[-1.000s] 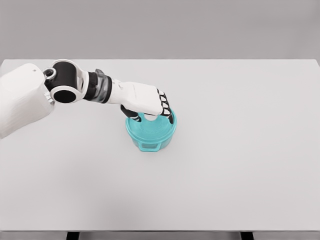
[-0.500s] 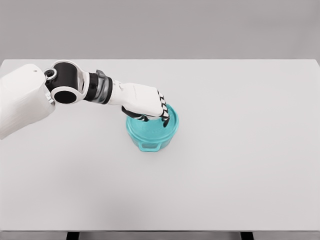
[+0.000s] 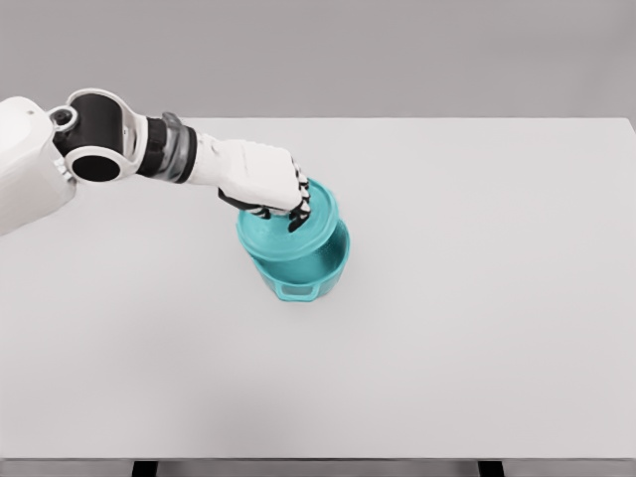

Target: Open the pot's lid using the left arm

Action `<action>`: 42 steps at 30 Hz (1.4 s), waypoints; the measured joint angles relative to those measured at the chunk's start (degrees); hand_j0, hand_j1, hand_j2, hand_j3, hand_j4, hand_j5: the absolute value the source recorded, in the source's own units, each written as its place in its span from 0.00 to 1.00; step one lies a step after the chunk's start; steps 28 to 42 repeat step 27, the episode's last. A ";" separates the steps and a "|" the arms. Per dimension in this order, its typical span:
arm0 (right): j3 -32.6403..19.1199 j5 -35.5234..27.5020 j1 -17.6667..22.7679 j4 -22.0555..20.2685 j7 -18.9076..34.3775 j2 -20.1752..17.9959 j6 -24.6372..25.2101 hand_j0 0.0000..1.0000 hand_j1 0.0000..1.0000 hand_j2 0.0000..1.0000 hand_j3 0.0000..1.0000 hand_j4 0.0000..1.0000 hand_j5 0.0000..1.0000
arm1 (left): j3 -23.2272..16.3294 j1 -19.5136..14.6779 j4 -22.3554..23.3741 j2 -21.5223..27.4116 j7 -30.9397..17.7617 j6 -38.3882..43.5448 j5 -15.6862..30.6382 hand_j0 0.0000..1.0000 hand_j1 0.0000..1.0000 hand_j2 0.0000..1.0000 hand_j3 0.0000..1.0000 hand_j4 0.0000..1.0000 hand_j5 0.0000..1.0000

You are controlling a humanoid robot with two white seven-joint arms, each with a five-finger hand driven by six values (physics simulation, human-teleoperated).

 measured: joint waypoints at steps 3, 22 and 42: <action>0.00 0.00 0.09 0.00 0.00 0.00 0.00 1.00 1.00 1.00 1.00 1.00 1.00 | -0.40 -1.05 0.04 4.76 -0.03 -0.41 -0.16 0.43 0.43 0.43 0.43 0.43 0.43; 0.00 0.00 0.09 0.00 0.00 0.00 0.00 1.00 1.00 1.00 1.00 1.00 1.00 | -2.41 -0.18 6.09 13.55 -0.72 -0.62 -4.85 1.00 1.00 1.00 1.00 1.00 1.00; 0.00 0.00 0.00 0.00 0.00 0.00 0.00 1.00 1.00 1.00 1.00 1.00 1.00 | -2.08 -0.09 25.33 12.83 -0.44 -0.51 5.04 1.00 1.00 1.00 1.00 1.00 1.00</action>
